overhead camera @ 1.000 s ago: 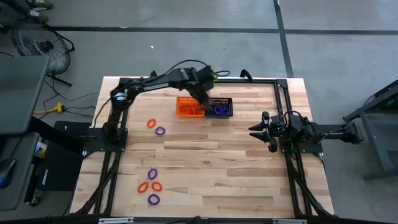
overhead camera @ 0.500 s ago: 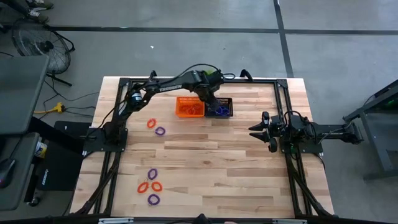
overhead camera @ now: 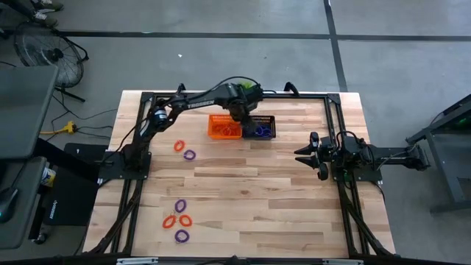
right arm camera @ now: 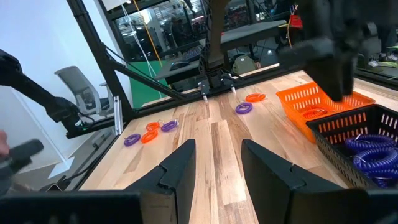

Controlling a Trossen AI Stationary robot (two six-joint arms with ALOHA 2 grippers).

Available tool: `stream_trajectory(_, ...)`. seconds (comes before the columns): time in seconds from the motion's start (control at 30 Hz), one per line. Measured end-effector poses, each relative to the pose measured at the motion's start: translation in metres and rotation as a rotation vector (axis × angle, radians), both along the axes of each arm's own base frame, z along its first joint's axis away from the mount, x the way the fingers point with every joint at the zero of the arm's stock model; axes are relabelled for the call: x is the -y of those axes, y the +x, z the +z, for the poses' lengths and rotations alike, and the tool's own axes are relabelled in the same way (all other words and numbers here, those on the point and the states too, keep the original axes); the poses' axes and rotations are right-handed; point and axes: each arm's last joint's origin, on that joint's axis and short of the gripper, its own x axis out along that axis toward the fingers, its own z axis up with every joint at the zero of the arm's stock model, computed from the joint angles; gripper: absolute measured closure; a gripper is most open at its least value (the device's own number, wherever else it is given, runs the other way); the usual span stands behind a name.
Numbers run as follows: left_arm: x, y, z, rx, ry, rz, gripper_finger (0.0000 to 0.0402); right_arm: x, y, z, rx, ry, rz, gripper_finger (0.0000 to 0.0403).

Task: Sort spring keychains into baskets
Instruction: Put the purple spring keychain into the black basket

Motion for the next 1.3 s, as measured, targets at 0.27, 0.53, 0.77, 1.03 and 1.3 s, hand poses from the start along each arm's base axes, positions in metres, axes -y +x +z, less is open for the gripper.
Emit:
stream_trajectory(0.27, 0.022, -0.031, 0.030, -0.167, 0.009, -0.055, 0.0264, 0.000, 0.000, 0.000, 0.000, 0.000, 0.000, 0.0279)
stream_trajectory(0.53, 0.048, -0.066, 0.037, -0.207, -0.013, -0.037, 0.0263, 0.000, 0.000, 0.000, 0.000, 0.000, 0.000, 0.0279)
stream_trajectory(0.77, 0.078, -0.125, 0.012, -0.248, -0.079, -0.021, 0.0263, 0.000, 0.000, 0.000, 0.000, 0.000, 0.000, 0.0279)
stream_trajectory(1.03, 0.101, -0.167, -0.025, -0.270, -0.045, -0.103, 0.0263, 0.000, 0.000, 0.000, -0.004, 0.000, -0.001, 0.0279)
stream_trajectory(1.3, 0.108, -0.183, -0.051, -0.397, 0.062, -0.371, 0.0263, 0.000, 0.000, 0.000, -0.007, 0.000, 0.000, 0.0279)
